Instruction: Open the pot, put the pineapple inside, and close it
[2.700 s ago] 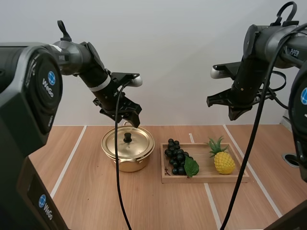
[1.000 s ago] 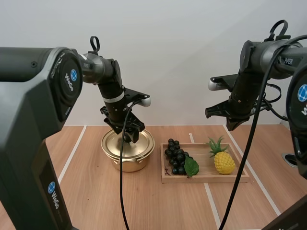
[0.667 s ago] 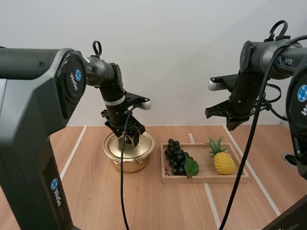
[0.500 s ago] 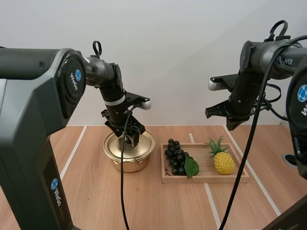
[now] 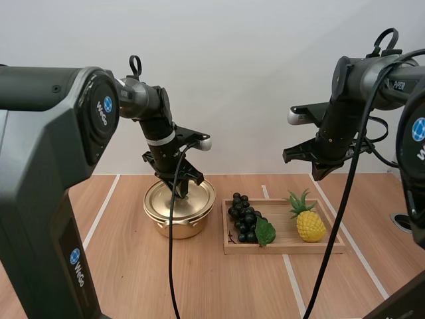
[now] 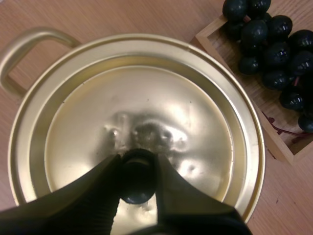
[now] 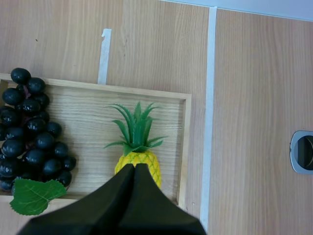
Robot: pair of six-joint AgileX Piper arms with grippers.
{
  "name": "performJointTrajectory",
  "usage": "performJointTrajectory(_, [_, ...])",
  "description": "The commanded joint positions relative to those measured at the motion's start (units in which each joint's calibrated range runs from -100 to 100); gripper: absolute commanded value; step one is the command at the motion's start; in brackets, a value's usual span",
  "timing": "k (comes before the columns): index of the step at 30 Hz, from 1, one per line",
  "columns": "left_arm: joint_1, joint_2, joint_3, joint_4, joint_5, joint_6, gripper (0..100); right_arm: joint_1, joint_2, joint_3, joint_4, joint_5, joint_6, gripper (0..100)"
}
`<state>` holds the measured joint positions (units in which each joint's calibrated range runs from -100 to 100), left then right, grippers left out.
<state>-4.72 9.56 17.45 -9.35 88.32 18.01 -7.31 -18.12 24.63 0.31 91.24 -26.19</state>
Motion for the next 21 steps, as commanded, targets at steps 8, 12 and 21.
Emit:
performJointTrajectory(8, [-0.03, -8.4, -3.8, -0.7, 0.2, -0.4, 0, -0.2, -0.2, 0.6, 1.3, -0.1, -0.7, 0])
performJointTrajectory(12, [-0.03, -16.2, -8.3, -0.7, 0.5, -0.4, 0, -0.2, 1.0, 0.5, 1.4, -0.3, -0.7, 0])
performJointTrajectory(21, [-0.03, -33.5, -16.1, -0.7, 0.3, 1.8, 0, -0.2, 5.4, 0.5, 1.5, 0.2, -0.7, 0])
